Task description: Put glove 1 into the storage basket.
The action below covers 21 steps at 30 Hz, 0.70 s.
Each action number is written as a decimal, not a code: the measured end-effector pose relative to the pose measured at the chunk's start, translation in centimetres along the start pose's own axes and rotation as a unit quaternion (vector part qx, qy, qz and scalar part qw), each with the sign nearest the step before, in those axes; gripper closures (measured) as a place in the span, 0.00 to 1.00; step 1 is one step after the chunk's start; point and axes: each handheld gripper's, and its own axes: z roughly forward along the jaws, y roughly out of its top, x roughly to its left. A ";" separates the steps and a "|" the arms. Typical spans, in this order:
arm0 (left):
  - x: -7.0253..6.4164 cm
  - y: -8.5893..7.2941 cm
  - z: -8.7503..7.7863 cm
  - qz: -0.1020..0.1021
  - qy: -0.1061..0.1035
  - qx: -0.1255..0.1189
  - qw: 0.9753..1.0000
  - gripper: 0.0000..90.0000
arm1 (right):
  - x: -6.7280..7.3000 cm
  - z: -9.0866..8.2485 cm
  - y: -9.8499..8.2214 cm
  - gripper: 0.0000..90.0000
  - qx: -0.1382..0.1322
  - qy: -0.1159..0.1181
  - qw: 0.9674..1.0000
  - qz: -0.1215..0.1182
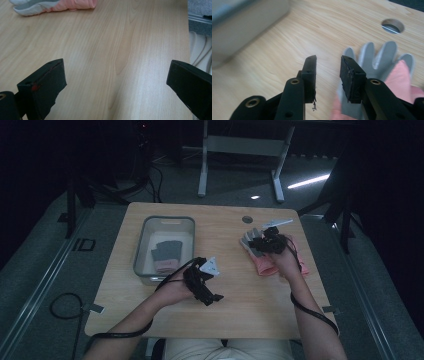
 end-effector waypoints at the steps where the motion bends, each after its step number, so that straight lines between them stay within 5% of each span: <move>1: -0.4 -0.3 0.3 -0.004 0.001 -0.007 1.000 0.02 | -0.1 0.3 -0.1 0.73 0.007 -0.010 1.000 -0.005; 6: -2.1 -1.6 1.8 0.000 0.008 -0.012 1.000 0.02 | -1.8 1.5 -0.5 0.74 0.036 -0.042 0.998 -0.005; 18: -3.8 -5.0 4.5 -0.041 -0.003 -0.030 0.999 0.02 | -3.7 4.0 -1.9 0.72 0.101 -0.040 0.994 0.000; 21: -4.1 -5.3 4.9 -0.035 0.003 -0.022 0.999 0.02 | -3.6 4.6 -2.1 0.69 0.115 -0.045 0.992 -0.011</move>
